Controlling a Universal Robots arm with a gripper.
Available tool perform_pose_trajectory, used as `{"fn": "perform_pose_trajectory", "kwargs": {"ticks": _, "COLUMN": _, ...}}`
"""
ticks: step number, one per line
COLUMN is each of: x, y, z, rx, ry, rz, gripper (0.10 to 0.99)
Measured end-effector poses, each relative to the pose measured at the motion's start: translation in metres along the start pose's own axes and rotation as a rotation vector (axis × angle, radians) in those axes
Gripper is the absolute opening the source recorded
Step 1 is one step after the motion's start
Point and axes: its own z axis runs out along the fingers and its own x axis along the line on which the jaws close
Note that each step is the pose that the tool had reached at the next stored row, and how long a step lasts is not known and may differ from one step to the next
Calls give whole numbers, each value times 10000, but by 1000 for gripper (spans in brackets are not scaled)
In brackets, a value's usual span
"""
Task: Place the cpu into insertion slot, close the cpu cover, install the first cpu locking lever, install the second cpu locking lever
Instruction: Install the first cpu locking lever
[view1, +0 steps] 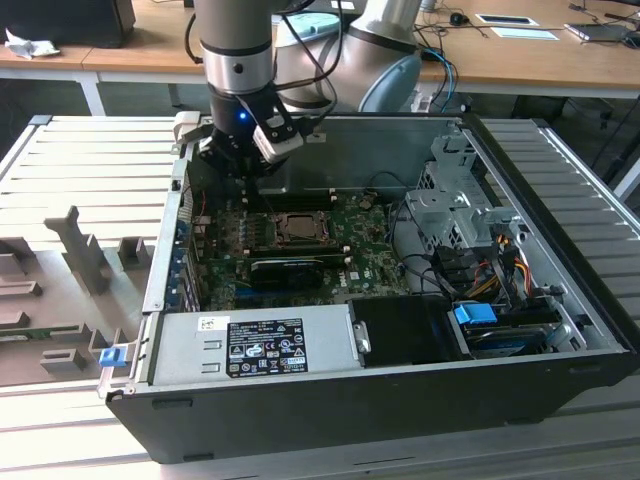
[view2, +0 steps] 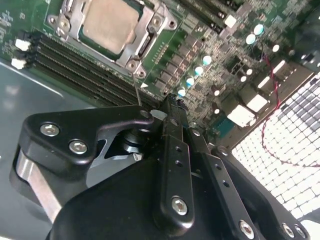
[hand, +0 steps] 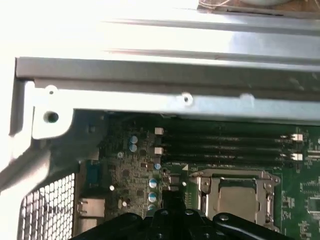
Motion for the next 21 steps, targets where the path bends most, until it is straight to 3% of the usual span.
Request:
{"fn": "perform_pose_trajectory", "kwargs": {"ticks": 8, "x": -28, "y": 109, "z": 15, "rx": -1, "ry": 2, "rz": -3, "gripper": 106}}
{"fn": "perform_pose_trajectory", "kwargs": {"ticks": 13, "x": -197, "y": 102, "z": 19, "rx": -2, "ry": 10, "rz": 0, "gripper": 106}}
{"fn": "perform_pose_trajectory", "kwargs": {"ticks": 15, "x": -371, "y": 94, "z": 25, "rx": 0, "ry": 14, "rz": -2, "gripper": 106}}
{"fn": "perform_pose_trajectory", "kwargs": {"ticks": 16, "x": -419, "y": 92, "z": 27, "rx": 1, "ry": 16, "rz": 1, "gripper": 106}}
{"fn": "perform_pose_trajectory", "kwargs": {"ticks": 21, "x": -488, "y": 88, "z": 33, "rx": 2, "ry": 17, "rz": 0, "gripper": 106}}
